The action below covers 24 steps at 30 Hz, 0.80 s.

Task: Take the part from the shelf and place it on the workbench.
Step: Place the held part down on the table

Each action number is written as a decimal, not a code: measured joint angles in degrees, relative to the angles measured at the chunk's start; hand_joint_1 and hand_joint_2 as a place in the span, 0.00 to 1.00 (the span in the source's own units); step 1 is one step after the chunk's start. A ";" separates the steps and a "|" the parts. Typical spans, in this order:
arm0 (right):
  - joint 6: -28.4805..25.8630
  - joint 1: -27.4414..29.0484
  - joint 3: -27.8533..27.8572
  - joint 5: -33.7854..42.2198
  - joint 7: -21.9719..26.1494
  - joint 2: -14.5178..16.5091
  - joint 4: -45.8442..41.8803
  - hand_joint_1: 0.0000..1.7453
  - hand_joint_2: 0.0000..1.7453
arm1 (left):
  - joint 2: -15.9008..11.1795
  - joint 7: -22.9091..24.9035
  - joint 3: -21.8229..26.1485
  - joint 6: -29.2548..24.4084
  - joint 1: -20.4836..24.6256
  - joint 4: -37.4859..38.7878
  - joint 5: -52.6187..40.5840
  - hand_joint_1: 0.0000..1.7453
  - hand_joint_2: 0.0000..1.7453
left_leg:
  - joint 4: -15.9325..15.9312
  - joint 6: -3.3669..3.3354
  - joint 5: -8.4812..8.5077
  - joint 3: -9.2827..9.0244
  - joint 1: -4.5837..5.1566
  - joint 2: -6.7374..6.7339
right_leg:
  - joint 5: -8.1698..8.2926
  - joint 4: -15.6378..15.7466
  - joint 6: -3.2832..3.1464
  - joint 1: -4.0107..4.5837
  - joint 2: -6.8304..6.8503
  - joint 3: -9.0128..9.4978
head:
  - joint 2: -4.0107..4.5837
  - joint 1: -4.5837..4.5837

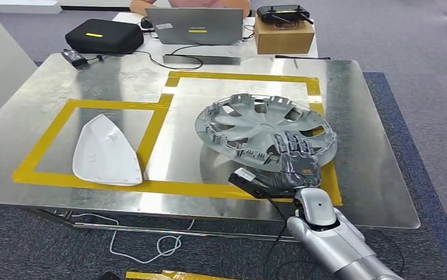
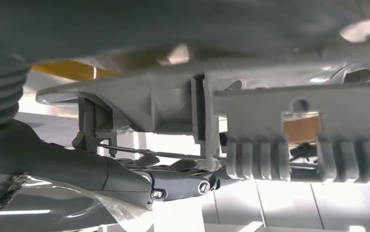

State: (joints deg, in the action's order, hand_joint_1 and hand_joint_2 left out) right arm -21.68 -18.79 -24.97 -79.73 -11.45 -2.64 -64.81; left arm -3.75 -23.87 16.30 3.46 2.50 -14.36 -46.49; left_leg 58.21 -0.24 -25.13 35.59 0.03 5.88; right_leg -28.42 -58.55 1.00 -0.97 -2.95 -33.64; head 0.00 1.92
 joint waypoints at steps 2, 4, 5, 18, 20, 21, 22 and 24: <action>-0.46 0.16 -0.05 0.05 0.46 0.00 -1.19 0.00 0.00 | -0.01 0.02 -0.01 -0.05 -0.01 0.00 -0.10 0.00 0.00 | 0.00 0.00 0.00 0.00 0.00 0.00 | 0.00 0.00 0.00 0.00 0.00 0.00 | 0.00 0.00; -1.19 0.32 -0.15 0.08 0.96 0.00 -2.67 0.00 0.00 | -0.01 0.02 -0.02 -0.10 -0.03 0.00 -0.21 0.00 0.00 | 0.00 0.00 0.00 0.00 0.00 0.00 | 0.00 0.00 0.00 0.00 0.00 0.00 | 0.00 0.01; -1.48 0.37 -0.20 0.08 1.16 0.00 -3.46 0.00 0.00 | -0.01 0.02 -0.02 -0.13 -0.05 0.00 -0.27 0.00 0.00 | 0.00 0.00 0.00 0.00 0.00 0.00 | 0.00 0.00 0.00 0.00 0.00 0.00 | 0.00 0.01; -2.43 0.98 -2.16 -0.22 2.86 0.00 -13.86 0.00 0.00 | -0.01 0.02 -0.04 -0.19 -0.19 0.00 -0.90 0.00 0.00 | 0.00 0.00 0.00 0.00 0.00 -0.01 | 0.00 0.00 0.00 0.00 -0.01 0.00 | 0.00 0.01; -2.50 0.97 -2.73 -0.43 3.19 0.00 -15.62 0.00 0.00 | -0.01 0.01 -0.04 -0.19 -0.20 0.00 -0.93 0.00 0.00 | 0.00 0.00 0.00 0.00 0.00 -0.01 | 0.00 0.00 0.00 0.00 -0.01 0.00 | 0.00 0.01; -2.57 0.95 -3.02 -0.53 3.31 0.00 -16.48 0.00 0.00 | -0.01 0.01 -0.04 -0.19 -0.20 0.00 -0.95 0.00 0.00 | 0.00 0.00 0.00 0.00 0.00 -0.01 | -0.01 0.00 -0.01 0.00 -0.01 0.00 | 0.00 0.01; -2.63 0.94 -3.28 -0.63 3.39 0.00 -17.27 0.00 0.00 | -0.01 0.00 -0.05 -0.19 -0.20 0.00 -0.97 0.00 0.00 | 0.00 0.00 0.00 0.00 0.00 -0.01 | -0.01 0.00 -0.01 0.00 -0.01 0.00 | 0.00 0.00; -2.72 0.93 -3.73 -0.81 3.48 0.00 -18.61 0.00 0.00 | -0.01 -0.02 -0.06 -0.19 -0.21 0.00 -1.00 0.00 0.00 | 0.00 0.00 0.00 0.00 0.00 -0.01 | -0.01 0.00 -0.01 0.00 -0.01 0.00 | 0.00 0.00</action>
State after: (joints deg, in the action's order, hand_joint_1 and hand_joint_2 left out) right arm -24.40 -17.86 -28.70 -80.55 -7.97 -2.64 -83.43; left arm -3.76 -23.88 16.24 3.28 2.30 -14.36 -47.50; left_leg 58.20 -0.24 -25.14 35.59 0.03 5.88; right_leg -28.42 -58.55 0.99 -0.96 -2.95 -33.63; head 0.00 1.92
